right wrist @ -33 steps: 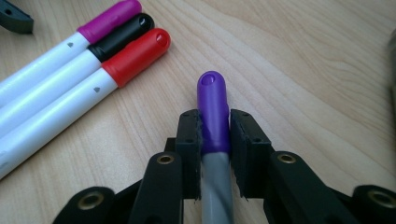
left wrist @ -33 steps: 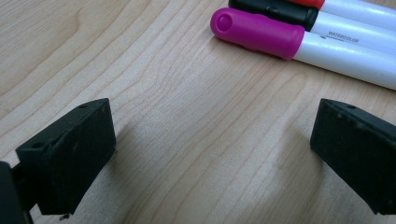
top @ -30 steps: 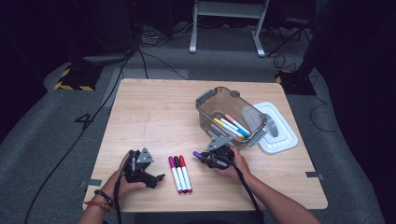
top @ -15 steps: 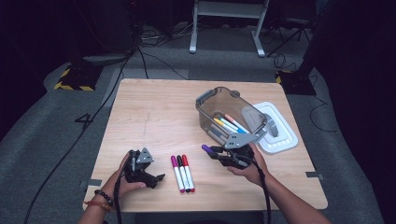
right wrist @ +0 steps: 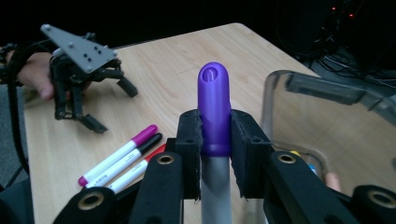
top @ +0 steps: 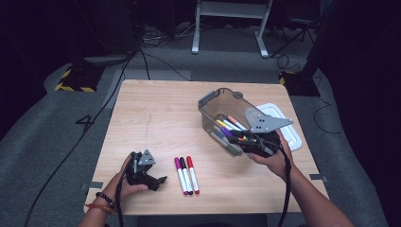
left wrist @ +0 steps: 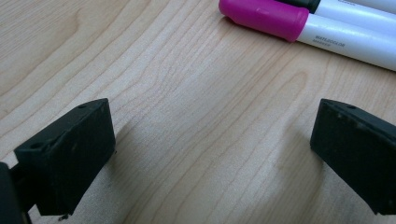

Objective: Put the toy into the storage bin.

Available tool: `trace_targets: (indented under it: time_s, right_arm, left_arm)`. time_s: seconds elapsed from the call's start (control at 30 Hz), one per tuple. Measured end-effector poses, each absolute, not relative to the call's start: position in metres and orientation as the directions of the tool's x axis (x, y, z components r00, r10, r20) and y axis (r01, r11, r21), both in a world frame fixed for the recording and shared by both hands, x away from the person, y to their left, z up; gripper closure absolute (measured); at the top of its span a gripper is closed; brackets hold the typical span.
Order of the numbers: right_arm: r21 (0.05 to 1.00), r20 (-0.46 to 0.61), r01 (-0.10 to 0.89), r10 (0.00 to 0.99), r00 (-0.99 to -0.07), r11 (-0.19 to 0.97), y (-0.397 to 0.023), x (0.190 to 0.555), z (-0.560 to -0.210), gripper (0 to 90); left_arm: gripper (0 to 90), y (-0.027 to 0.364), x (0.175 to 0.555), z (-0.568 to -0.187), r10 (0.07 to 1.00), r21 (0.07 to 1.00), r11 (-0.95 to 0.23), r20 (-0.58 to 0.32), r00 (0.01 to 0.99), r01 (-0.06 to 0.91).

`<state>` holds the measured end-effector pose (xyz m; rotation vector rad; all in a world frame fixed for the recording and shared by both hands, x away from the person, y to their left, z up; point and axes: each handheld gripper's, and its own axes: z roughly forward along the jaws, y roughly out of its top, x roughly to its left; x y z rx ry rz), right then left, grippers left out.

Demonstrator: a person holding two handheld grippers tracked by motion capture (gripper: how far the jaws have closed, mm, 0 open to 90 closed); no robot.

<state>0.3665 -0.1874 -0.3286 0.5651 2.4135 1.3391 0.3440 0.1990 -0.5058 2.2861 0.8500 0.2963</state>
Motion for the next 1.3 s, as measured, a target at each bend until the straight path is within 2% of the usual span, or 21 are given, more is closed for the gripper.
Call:
trace_targets:
  time_s: [0.33,0.67,0.97,1.17,1.3]
  right_arm:
    - [0.857,-0.092,0.223,0.564,-0.821,0.465,-0.197,0.402,-0.307,74.6]
    - [0.816,-0.070,0.303,0.604,-0.794,0.492,-0.186,0.442,-0.318,74.6]
    - [0.709,-0.047,0.421,0.634,-0.772,0.565,-0.173,0.481,-0.348,74.6]
    - [0.627,-0.005,0.496,0.639,-0.769,0.601,-0.163,0.496,-0.368,74.6]
    - [0.571,-0.002,0.512,0.625,-0.781,0.641,-0.155,0.499,-0.378,74.5]
  left_arm:
    - [0.2,0.199,0.344,-0.506,0.648,0.663,-0.562,-0.020,0.762,0.495]
    - [0.2,0.199,0.344,-0.506,0.647,0.663,-0.561,-0.021,0.762,0.495]
    - [0.1,0.199,0.344,-0.506,0.646,0.662,-0.563,-0.021,0.763,0.495]
    - [0.1,0.199,0.344,-0.506,0.646,0.662,-0.563,-0.021,0.763,0.495]
    - [0.1,0.199,0.344,-0.506,0.646,0.662,-0.563,-0.021,0.763,0.495]
